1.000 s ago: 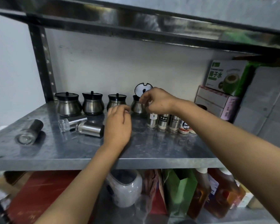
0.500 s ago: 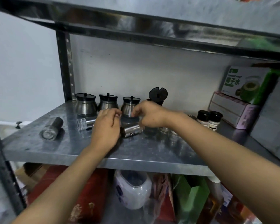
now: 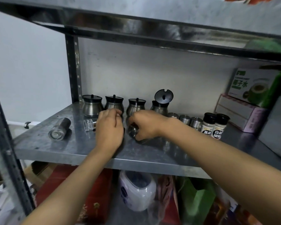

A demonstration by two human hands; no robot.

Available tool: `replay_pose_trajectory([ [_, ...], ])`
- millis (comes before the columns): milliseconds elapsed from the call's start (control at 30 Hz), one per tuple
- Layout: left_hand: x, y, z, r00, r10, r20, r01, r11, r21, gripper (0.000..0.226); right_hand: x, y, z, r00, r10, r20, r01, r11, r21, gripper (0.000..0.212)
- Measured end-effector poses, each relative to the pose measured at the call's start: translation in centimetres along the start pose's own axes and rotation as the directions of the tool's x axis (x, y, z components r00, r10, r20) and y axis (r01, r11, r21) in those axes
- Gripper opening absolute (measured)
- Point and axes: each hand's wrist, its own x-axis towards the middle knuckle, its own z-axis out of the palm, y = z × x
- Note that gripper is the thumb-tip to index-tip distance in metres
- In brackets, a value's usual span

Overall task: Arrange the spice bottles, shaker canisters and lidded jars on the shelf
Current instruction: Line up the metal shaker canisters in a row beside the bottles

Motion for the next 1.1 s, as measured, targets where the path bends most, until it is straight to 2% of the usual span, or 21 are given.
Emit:
replay_pose_trajectory([
  [67, 0.1, 0.0, 0.2, 0.997, 0.054, 0.048, -0.054, 0.999, -0.001, 0.027, -0.5, 0.5, -0.5, 1.0, 0.016, -0.024, -0.015, 0.999, 0.044, 0.036],
  [167, 0.6, -0.5, 0.7, 0.99, 0.076, 0.122, -0.074, 0.997, -0.018, 0.026, -1.0, 1.8, -1.3, 0.992, 0.121, -0.027, -0.11, 0.963, 0.247, 0.038],
  [233, 0.9, -0.5, 0.9, 0.99, 0.058, 0.13, -0.055, 0.998, -0.024, 0.025, -1.0, 3.1, -1.5, 0.979, 0.205, 0.001, -0.19, 0.905, 0.382, 0.036],
  [333, 1.1, 0.6, 1.7, 0.991, 0.053, 0.127, -0.049, 0.998, -0.033, 0.024, -0.8, 4.8, -1.7, 0.961, 0.272, 0.053, -0.265, 0.848, 0.459, 0.035],
  [467, 1.7, 2.1, 3.4, 0.984, 0.001, 0.177, 0.015, 0.996, -0.09, 0.023, -0.6, 6.3, -2.4, 0.943, 0.304, 0.138, -0.333, 0.827, 0.453, 0.034],
  [567, 1.9, 2.4, 4.1, 0.968, 0.002, 0.249, 0.009, 0.999, -0.041, 0.022, -0.5, 6.9, -2.7, 0.926, 0.336, 0.175, -0.378, 0.833, 0.405, 0.035],
  [733, 1.9, 2.5, 4.4, 0.95, 0.149, 0.274, -0.2, 0.965, 0.169, 0.021, -0.3, 6.9, -3.4, 0.919, 0.326, 0.222, -0.385, 0.864, 0.326, 0.037],
  [867, 1.5, 3.0, 4.7, 0.935, 0.212, 0.283, -0.288, 0.92, 0.265, 0.025, 0.1, 6.9, -3.1, 0.919, 0.329, 0.216, -0.383, 0.875, 0.297, 0.042],
  [967, 0.8, 3.0, 4.9, 0.928, 0.242, 0.284, -0.327, 0.893, 0.309, 0.033, 0.1, 7.0, -3.2, 0.91, 0.335, 0.244, -0.398, 0.869, 0.295, 0.049],
  [1100, 0.7, 3.2, 5.1, 0.909, 0.29, 0.298, -0.373, 0.887, 0.274, 0.043, -0.2, 7.1, -3.9, 0.903, 0.338, 0.266, -0.411, 0.861, 0.3, 0.051],
])
